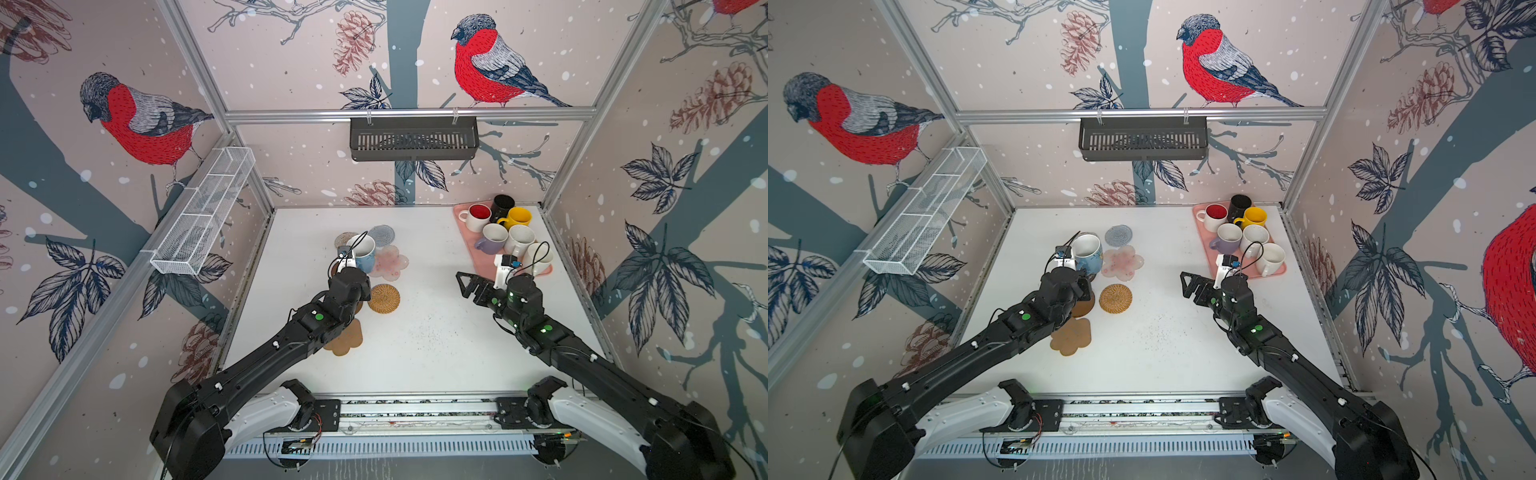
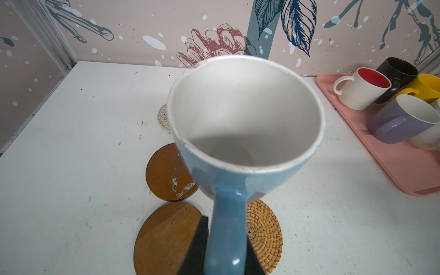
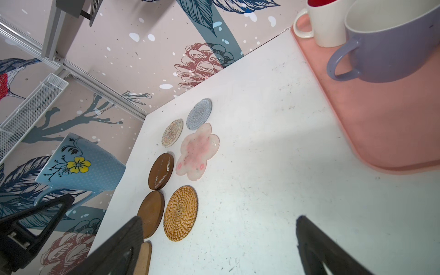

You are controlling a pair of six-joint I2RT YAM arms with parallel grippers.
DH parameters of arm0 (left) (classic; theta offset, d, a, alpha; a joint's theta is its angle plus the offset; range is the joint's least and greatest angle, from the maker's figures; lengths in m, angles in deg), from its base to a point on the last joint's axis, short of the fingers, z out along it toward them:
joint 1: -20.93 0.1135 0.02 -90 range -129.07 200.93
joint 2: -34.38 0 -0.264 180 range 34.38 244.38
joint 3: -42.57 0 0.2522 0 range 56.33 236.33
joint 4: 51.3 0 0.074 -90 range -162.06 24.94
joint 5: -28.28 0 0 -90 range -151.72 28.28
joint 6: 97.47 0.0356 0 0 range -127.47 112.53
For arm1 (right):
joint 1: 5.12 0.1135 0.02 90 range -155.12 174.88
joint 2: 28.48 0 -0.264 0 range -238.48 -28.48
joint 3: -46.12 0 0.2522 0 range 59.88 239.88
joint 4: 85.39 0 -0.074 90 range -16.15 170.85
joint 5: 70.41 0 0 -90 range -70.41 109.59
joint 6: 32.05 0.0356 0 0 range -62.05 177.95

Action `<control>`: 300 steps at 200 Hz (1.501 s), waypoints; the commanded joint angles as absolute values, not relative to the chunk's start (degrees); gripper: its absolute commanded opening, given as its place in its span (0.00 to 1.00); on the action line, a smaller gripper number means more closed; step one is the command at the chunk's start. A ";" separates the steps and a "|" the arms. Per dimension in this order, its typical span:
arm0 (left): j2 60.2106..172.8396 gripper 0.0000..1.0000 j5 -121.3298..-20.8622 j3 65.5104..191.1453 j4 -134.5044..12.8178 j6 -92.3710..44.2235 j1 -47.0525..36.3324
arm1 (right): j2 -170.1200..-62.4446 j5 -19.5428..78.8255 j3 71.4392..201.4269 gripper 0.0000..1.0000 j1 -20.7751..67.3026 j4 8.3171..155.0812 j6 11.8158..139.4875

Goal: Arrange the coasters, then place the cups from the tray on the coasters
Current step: 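Carry the mug toward the multicolour woven coaster farthest from the robot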

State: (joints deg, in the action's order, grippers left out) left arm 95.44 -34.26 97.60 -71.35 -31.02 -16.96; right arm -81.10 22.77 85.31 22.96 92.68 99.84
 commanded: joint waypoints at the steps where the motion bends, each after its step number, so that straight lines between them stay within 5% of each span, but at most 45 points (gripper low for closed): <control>1: 96.96 0.00 -36.10 97.82 -65.34 -30.10 -14.79 | -81.13 22.67 84.62 0.99 23.07 94.90 97.64; 300: 124.46 0.00 -43.15 113.19 -50.43 -23.10 3.31 | -80.81 22.05 79.66 1.00 19.93 97.86 93.05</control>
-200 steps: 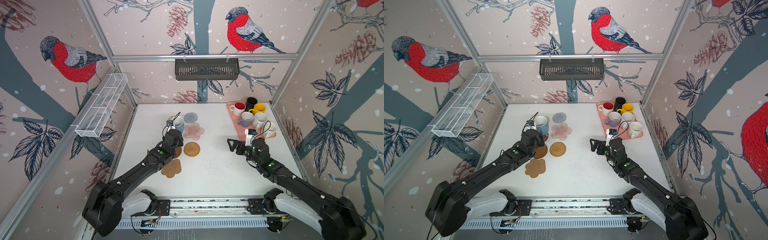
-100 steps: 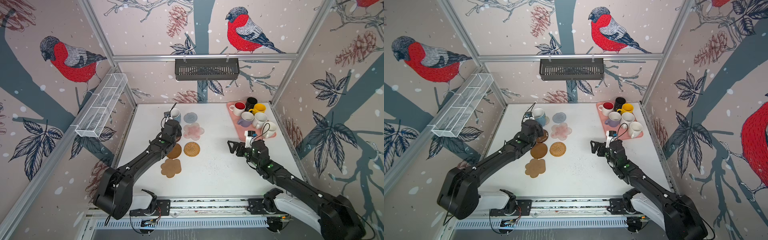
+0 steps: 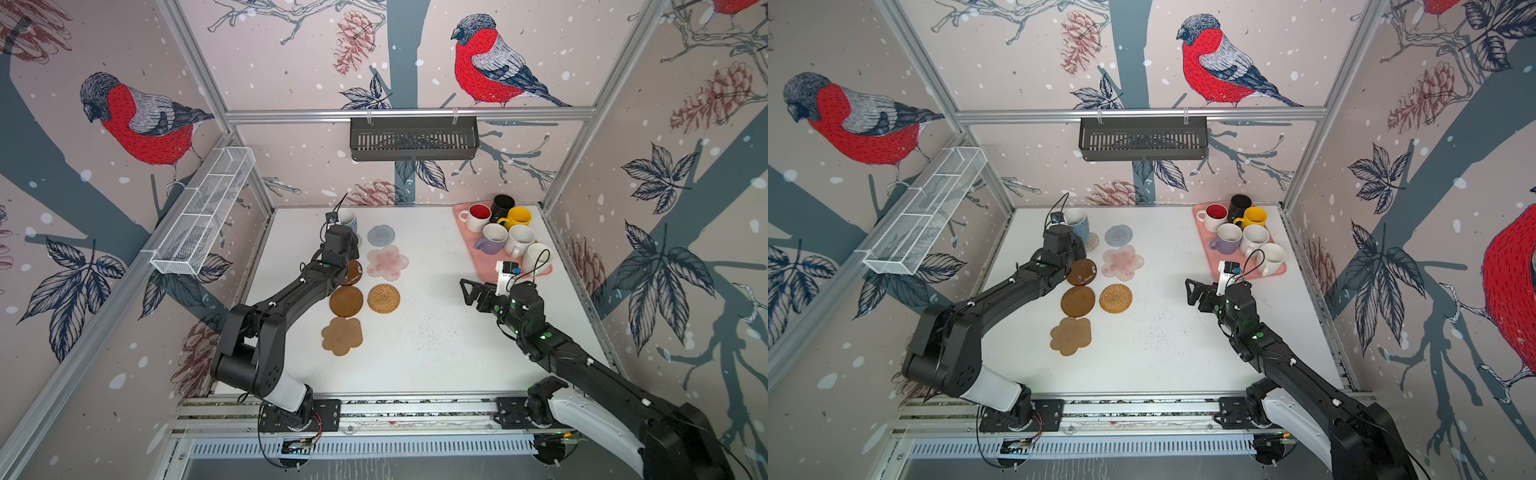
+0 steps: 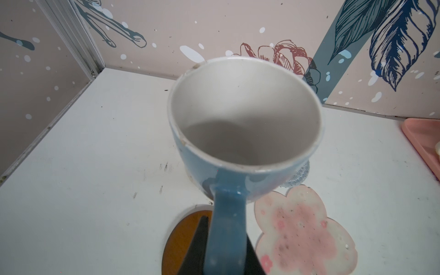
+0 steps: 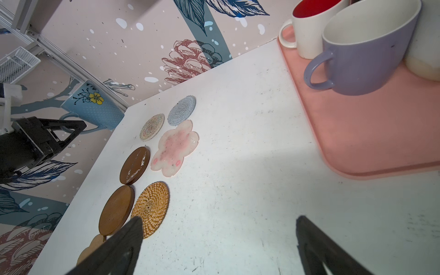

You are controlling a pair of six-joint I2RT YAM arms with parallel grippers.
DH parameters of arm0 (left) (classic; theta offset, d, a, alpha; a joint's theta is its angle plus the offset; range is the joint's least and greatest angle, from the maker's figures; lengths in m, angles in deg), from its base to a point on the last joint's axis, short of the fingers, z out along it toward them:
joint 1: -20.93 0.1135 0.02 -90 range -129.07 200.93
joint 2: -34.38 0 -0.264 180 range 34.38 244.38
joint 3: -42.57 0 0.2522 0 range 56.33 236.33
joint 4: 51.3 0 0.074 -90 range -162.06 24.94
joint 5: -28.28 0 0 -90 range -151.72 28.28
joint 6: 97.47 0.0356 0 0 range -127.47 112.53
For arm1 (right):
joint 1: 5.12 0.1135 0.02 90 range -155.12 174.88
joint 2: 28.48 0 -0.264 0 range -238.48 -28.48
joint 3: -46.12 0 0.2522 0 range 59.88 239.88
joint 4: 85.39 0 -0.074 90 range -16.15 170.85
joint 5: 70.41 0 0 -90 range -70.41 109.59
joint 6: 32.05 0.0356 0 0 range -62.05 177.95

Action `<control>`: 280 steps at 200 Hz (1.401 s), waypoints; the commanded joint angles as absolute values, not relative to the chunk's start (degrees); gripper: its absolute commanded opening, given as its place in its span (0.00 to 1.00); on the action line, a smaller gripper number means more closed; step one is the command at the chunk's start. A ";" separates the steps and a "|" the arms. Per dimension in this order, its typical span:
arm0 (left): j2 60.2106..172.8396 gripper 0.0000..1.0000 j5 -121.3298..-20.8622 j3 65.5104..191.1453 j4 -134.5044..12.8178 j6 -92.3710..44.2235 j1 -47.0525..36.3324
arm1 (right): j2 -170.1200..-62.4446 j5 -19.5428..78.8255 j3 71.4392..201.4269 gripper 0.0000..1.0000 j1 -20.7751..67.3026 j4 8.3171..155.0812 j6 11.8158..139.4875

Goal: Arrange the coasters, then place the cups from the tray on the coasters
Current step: 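Carry the mug toward the multicolour woven coaster farthest from the robot, then lower the mug onto the multicolour woven coaster and open the left gripper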

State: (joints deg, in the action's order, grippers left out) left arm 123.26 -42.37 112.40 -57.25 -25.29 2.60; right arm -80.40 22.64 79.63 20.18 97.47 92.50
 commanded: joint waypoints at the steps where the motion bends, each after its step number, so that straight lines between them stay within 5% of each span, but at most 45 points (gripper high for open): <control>1: 124.56 0.00 -43.25 113.15 -50.41 -23.11 3.37 | -80.84 22.05 79.66 1.00 19.93 97.88 93.04; 280: 141.02 0.00 -49.24 118.10 -40.62 -21.21 9.33 | -87.54 21.65 81.41 1.00 20.72 98.39 92.49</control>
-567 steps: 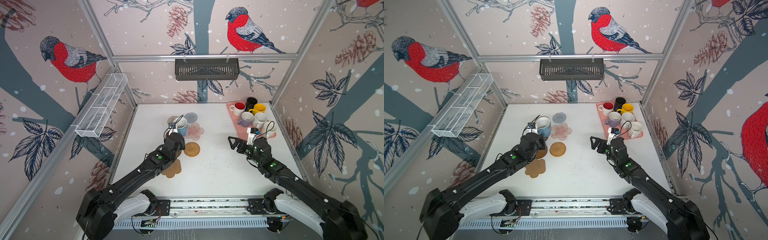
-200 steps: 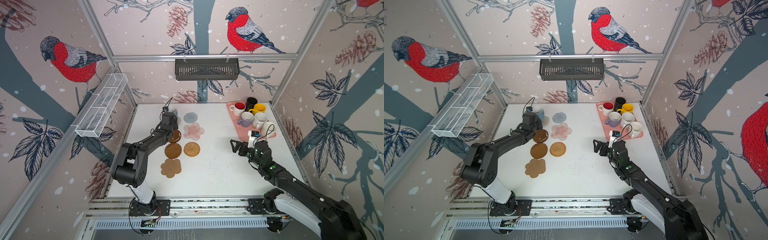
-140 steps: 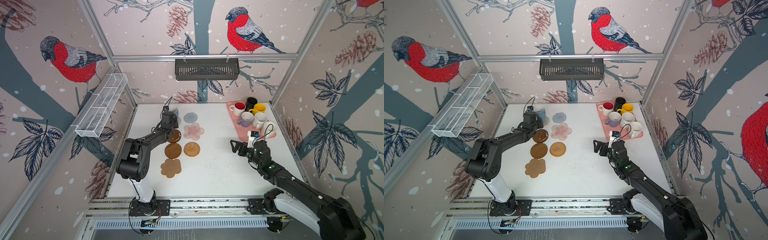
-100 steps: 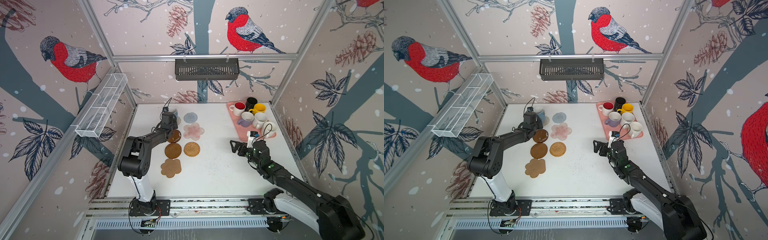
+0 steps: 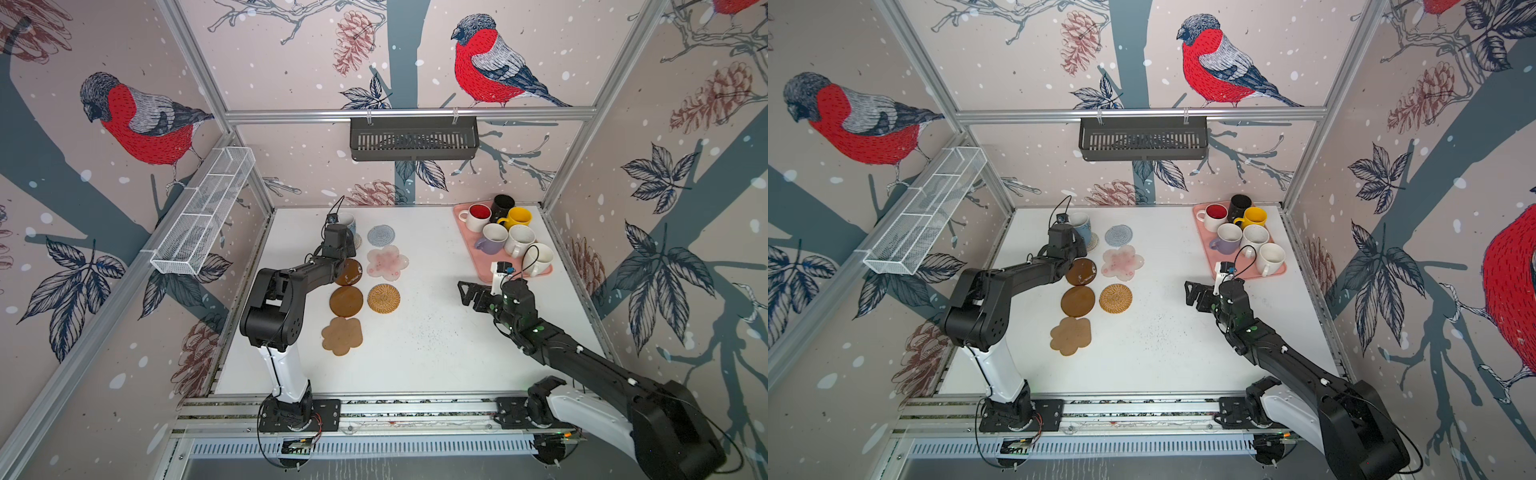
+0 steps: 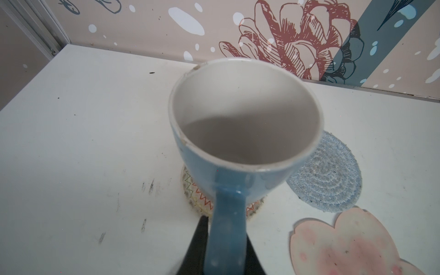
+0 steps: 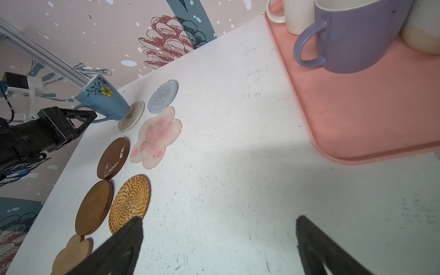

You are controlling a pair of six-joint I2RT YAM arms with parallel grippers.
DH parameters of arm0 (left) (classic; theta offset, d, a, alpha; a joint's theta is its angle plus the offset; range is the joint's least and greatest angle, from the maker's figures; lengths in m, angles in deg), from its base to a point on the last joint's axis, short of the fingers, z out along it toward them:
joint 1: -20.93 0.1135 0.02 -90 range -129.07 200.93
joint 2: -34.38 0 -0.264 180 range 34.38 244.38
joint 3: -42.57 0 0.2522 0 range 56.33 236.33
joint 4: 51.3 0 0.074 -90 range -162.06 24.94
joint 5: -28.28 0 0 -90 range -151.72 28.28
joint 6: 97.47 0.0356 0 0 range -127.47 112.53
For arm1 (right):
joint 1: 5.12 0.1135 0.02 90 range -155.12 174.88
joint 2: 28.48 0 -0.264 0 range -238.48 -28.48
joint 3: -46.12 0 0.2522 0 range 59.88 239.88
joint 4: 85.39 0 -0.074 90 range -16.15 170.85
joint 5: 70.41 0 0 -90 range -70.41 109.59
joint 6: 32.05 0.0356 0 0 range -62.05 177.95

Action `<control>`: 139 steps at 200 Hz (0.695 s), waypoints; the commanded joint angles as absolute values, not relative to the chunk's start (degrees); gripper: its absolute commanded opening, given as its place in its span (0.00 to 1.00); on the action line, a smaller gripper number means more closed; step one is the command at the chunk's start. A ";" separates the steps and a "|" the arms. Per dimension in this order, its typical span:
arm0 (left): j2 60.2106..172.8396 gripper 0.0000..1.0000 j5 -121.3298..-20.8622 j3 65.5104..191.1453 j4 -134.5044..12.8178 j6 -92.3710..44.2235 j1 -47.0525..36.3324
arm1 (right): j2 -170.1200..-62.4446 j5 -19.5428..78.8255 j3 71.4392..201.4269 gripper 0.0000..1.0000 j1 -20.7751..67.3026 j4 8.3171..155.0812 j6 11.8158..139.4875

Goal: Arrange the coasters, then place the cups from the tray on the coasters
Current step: 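Lower the mug onto the multicolour woven coaster and open the left gripper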

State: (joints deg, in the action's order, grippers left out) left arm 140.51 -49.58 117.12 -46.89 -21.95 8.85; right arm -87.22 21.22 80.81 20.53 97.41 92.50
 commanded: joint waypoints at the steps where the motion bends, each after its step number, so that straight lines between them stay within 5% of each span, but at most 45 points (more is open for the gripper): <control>1: 141.05 0.00 -49.33 118.07 -40.58 -21.20 9.33 | -87.59 21.59 81.41 1.00 20.72 98.36 92.49; 139: 141.96 0.00 -51.35 117.40 -40.21 -23.44 9.68 | -88.72 22.02 81.35 1.00 20.75 98.87 92.97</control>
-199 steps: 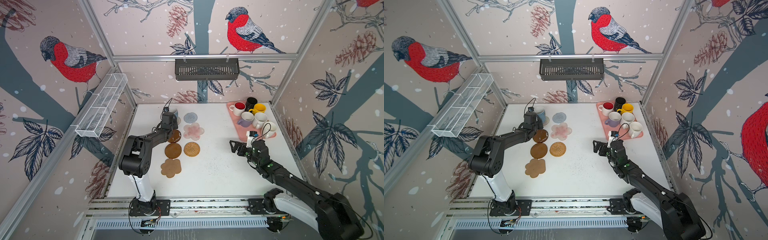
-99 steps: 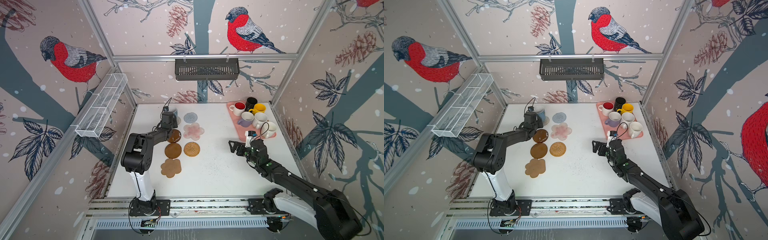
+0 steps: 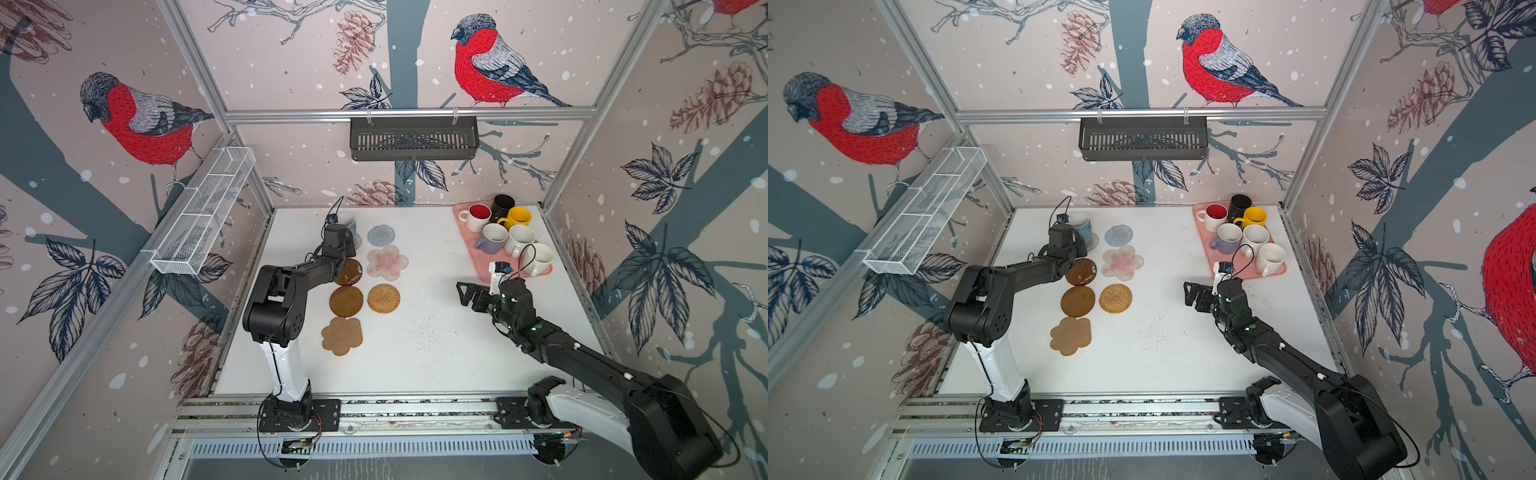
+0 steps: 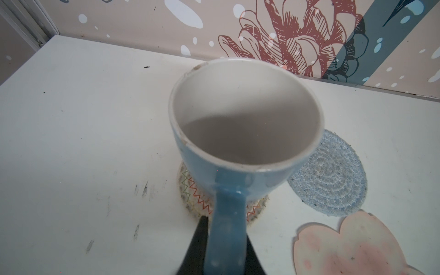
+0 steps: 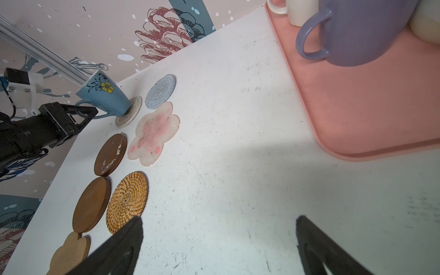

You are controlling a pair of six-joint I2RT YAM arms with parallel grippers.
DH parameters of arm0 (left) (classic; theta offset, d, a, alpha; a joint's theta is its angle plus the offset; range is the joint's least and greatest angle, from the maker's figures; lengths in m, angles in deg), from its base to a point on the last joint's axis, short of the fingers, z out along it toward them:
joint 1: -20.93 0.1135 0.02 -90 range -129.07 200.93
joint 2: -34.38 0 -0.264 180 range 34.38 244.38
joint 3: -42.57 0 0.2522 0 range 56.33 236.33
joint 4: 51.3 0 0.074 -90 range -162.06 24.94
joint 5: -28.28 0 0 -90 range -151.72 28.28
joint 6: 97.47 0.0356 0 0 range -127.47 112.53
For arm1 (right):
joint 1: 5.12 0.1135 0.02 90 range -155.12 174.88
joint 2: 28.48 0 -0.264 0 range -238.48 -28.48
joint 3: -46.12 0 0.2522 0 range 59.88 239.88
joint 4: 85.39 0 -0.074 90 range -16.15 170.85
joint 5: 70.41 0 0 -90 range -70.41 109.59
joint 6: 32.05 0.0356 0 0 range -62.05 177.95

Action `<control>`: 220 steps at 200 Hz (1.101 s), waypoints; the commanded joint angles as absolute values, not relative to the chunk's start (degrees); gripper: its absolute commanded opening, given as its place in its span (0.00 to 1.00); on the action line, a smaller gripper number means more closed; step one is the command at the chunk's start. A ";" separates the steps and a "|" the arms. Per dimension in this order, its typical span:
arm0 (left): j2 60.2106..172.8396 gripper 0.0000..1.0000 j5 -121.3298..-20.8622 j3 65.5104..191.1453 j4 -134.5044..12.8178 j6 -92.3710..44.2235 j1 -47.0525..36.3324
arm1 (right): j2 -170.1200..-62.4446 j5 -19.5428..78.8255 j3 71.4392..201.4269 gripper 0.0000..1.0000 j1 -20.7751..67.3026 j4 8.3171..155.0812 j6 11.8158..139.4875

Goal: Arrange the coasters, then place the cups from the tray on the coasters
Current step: 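Lower the mug onto the multicolour woven coaster and open the left gripper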

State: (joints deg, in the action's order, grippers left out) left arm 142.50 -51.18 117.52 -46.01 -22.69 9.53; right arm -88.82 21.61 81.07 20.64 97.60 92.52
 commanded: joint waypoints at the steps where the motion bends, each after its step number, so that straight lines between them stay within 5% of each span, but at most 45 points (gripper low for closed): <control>1: 141.96 0.00 -51.35 117.41 -40.25 -23.41 9.68 | -88.70 22.03 81.38 1.00 20.73 98.87 92.95; 107: 143.37 0.00 -51.58 117.41 -41.29 -24.84 9.68 | -87.85 21.46 81.15 0.99 20.93 98.43 92.90; 146: 143.02 0.26 -52.98 116.72 -41.76 -25.03 9.69 | -87.63 21.29 81.15 1.00 21.25 98.35 92.76; 220: 141.90 0.59 -53.19 115.61 -42.63 -25.53 9.71 | -87.28 21.29 81.19 0.99 21.53 98.37 92.59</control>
